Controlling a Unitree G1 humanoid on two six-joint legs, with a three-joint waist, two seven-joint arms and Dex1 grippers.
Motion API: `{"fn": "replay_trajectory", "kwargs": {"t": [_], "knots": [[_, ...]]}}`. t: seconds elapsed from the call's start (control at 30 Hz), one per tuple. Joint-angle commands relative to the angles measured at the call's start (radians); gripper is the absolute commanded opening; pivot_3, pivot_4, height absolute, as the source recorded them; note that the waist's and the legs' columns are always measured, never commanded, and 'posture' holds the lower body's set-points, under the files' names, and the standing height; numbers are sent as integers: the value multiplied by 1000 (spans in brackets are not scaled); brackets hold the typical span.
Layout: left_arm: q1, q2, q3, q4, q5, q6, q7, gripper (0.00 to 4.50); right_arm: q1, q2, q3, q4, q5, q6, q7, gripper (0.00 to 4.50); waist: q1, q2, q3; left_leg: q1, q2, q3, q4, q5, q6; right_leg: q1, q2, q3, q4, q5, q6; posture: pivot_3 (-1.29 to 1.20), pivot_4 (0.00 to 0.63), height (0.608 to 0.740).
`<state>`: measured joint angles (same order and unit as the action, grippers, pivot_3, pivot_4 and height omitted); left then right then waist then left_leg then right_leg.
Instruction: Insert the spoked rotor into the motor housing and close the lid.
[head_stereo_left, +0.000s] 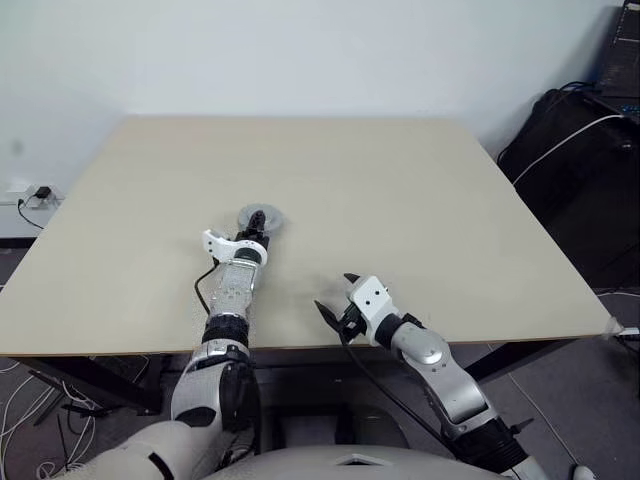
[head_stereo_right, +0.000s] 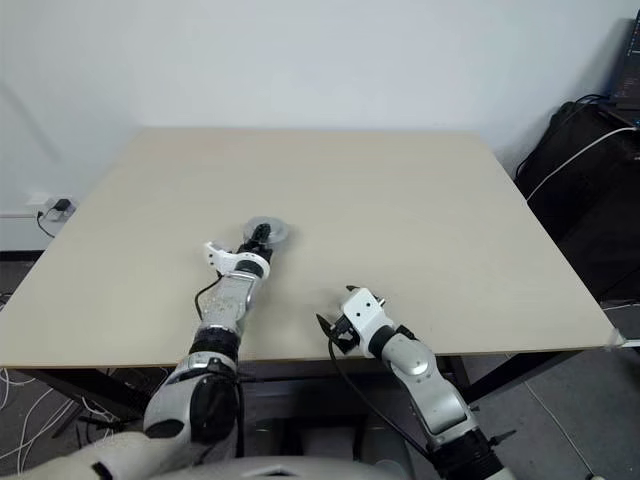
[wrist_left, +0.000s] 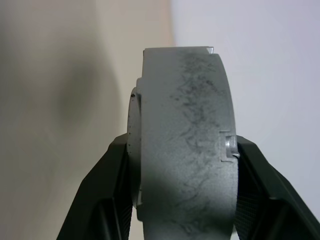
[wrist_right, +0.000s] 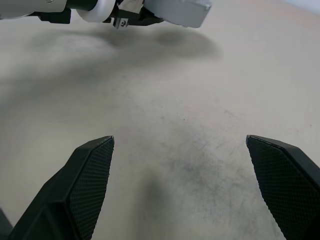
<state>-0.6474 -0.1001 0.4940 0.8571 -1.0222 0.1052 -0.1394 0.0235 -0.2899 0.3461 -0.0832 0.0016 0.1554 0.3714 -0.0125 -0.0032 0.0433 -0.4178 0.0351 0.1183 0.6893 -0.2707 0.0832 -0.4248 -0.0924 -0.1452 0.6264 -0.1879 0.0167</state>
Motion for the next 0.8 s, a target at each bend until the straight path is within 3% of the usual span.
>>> {"fn": "replay_trajectory", "kwargs": {"t": [0.03,0.17,0.4,0.6,0.8], "knots": [[-57,12,31,35,35,-17,-3,2082,0,11,-21,-31,-8,-12,-4,4500,0,0,0,0,0,0,0,0,0,0,0,0,0,2,3,0,0,740],[-57,16,59,67,69,1,14,2082,4,19,-24,-33,-14,-10,-4,4500,1,-1,0,0,0,0,0,0,0,0,0,0,0,2,3,0,0,740],[-2,13,78,23,104,52,28,4440,-5,34,-19,-21,-28,-8,0,4500,-1,-1,-1,5,0,0,1,-1,-1,5,0,0,1,1,2,0,0,740],[107,-5,68,-119,130,131,117,4490,-11,44,-17,-10,-32,-7,2,4500,-15,-2,-5,8,1,-1,2,-3,-3,8,-1,0,1,-1,-1,0,0,740],[429,-50,-65,-470,192,358,239,4490,-15,55,-16,-2,-12,63,28,4500,-27,0,-18,14,1,0,1,-4,-4,13,0,1,1,-3,-2,0,0,740]]}}
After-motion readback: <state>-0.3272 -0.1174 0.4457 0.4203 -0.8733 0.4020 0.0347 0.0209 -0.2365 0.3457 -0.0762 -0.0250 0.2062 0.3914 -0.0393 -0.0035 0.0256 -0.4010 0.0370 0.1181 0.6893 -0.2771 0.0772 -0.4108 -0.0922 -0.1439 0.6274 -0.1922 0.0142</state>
